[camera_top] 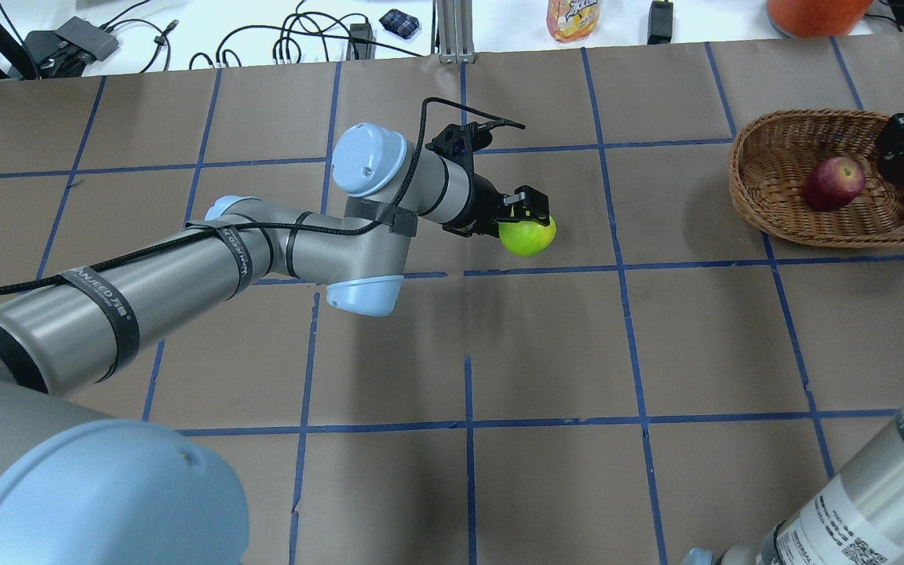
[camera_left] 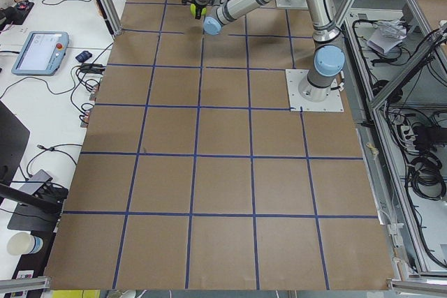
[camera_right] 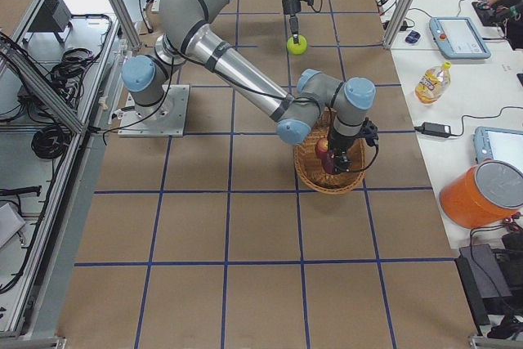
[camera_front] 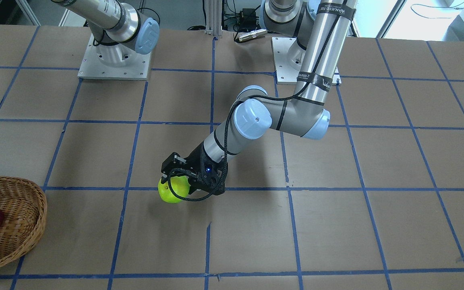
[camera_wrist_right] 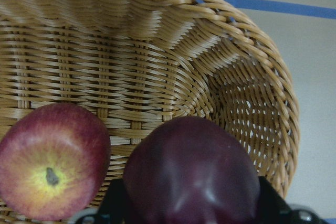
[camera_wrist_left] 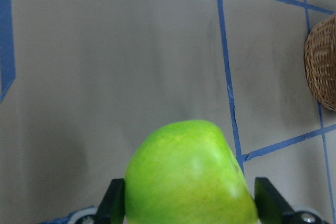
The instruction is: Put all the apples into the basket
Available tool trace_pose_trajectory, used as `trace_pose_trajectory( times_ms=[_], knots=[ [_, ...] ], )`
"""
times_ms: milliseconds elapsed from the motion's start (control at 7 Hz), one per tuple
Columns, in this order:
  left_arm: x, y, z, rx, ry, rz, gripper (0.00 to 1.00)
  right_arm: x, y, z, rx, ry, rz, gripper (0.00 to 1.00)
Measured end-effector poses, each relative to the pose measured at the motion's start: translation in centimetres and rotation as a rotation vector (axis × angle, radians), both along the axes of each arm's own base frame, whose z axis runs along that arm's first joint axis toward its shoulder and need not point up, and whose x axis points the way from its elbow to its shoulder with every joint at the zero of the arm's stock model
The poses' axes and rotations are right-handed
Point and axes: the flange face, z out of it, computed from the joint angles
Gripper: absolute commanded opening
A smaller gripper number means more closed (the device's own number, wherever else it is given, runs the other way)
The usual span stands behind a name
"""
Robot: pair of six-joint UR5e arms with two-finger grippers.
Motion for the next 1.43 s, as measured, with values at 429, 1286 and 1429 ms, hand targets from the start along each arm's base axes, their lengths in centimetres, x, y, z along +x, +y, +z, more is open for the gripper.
trace_pose_trajectory(
  times_ms=[429, 1286, 1429],
  knots=[
    [0.1, 0.7, -2.1, -0.003, 0.043, 0.038, 1.00, -0.8, 0.0, -1.9, 0.031, -0.004, 0.002, 1.00],
    [1.4, 0.3, 2.3, 0.049, 0.048, 0.088, 1.00, 8.9, 4.2, 12.6, 0.057, -0.089, -0.079, 1.00],
    [2.2, -0.2, 4.3, 0.074, 0.025, 0.108, 1.00, 14.2, 3.8, 14.2, 0.032, -0.108, -0.137, 1.00]
  ],
)
